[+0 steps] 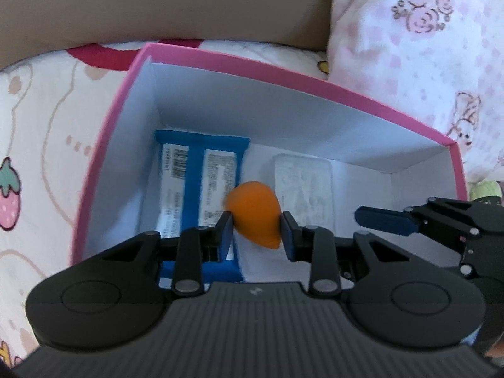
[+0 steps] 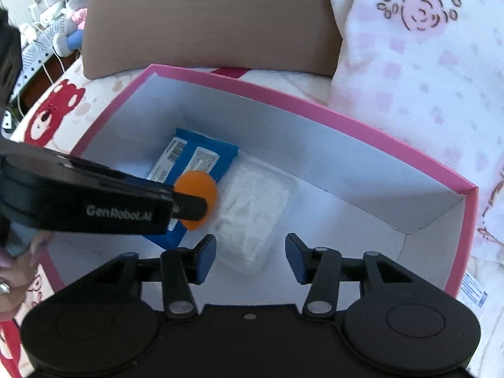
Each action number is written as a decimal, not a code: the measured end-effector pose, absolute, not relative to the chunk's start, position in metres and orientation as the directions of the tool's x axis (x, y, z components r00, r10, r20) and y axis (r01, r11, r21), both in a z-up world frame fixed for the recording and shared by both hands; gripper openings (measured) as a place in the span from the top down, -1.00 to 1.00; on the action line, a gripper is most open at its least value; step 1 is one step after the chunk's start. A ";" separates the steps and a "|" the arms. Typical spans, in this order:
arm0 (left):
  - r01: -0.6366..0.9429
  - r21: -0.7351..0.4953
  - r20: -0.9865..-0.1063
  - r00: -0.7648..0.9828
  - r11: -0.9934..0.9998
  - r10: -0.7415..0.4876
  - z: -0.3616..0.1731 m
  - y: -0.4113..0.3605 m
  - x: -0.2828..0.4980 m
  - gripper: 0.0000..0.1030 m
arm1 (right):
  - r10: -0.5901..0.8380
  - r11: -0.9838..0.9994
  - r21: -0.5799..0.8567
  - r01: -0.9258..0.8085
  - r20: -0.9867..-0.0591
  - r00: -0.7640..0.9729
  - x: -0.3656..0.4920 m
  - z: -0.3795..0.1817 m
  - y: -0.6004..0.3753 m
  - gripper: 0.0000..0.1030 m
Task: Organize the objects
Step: 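Lower the sponge into the pink box beside the blue packet, then open the left gripper to release the sponge in the box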
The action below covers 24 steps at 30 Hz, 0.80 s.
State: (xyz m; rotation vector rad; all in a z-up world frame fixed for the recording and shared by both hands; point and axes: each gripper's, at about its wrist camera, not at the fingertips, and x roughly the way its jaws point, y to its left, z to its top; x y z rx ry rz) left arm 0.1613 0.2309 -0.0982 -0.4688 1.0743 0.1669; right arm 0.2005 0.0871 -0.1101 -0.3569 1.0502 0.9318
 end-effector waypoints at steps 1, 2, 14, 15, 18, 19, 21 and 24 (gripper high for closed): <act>-0.346 -0.299 -0.871 0.479 0.889 -0.107 -0.100 0.229 0.163 0.40 | 0.485 0.576 0.173 -0.799 -0.859 0.164 0.202 -0.111 0.086 -0.05; -0.341 -0.308 -0.870 0.479 0.888 -0.117 -0.101 0.227 0.164 0.40 | 0.484 0.570 0.174 -0.803 -0.861 0.157 0.203 -0.112 0.087 -0.05; -0.332 -0.270 -0.856 0.512 0.904 -0.068 -0.105 0.227 0.164 0.39 | 0.460 0.571 0.122 -0.812 -0.867 0.193 0.199 -0.117 0.094 -0.04; -0.329 -0.267 -0.854 0.516 0.906 -0.064 -0.104 0.227 0.163 0.40 | 0.477 0.567 0.147 -0.810 -0.860 0.178 0.199 -0.117 0.094 0.00; -0.336 -0.267 -0.848 0.527 0.903 -0.055 -0.099 0.227 0.160 0.40 | 0.522 0.564 0.229 -0.793 -0.843 0.128 0.200 -0.117 0.096 0.03; -0.345 -0.263 -0.846 0.531 0.901 -0.044 -0.097 0.228 0.158 0.38 | 0.522 0.569 0.227 -0.791 -0.842 0.134 0.198 -0.117 0.096 0.03; -0.365 -0.260 -0.847 0.531 0.894 -0.029 -0.091 0.231 0.154 0.33 | 0.528 0.562 0.207 -0.801 -0.835 0.156 0.192 -0.112 0.091 0.03; -0.376 -0.290 -0.845 0.532 0.880 -0.051 -0.078 0.235 0.146 0.20 | 0.556 0.538 0.203 -0.818 -0.815 0.164 0.181 -0.096 0.076 0.03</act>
